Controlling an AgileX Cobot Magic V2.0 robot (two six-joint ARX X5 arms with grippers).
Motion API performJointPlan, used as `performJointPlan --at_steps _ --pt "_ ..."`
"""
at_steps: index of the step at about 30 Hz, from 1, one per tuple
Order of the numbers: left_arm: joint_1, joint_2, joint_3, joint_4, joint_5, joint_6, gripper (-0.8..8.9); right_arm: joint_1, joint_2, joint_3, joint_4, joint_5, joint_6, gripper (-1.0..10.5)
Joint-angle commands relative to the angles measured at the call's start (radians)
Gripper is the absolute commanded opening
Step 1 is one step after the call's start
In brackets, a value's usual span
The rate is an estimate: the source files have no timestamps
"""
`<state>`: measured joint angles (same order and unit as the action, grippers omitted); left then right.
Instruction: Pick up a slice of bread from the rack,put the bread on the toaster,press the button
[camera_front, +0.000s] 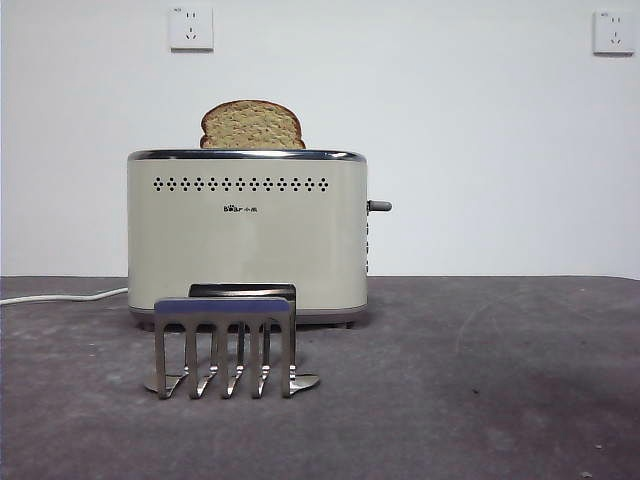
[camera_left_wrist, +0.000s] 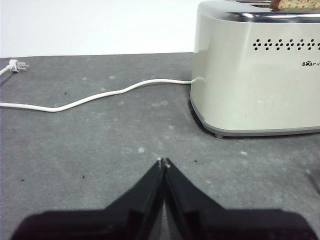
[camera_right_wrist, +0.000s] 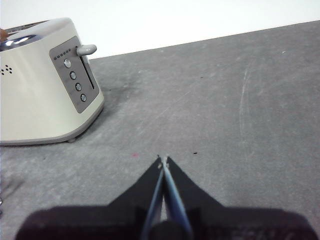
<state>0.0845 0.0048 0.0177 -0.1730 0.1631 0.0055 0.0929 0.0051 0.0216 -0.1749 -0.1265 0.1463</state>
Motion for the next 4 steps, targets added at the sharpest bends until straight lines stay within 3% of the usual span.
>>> performJointPlan --at_steps 1,4 --pt "0.003 -0.003 -0.015 0.002 -0.005 -0.01 -0.03 0.0 0.001 -0.014 0.001 0.003 0.011 0.0" --pt "0.003 -0.003 -0.015 0.002 -0.005 -0.01 -0.03 0.0 0.001 -0.014 0.001 0.003 0.011 0.0"
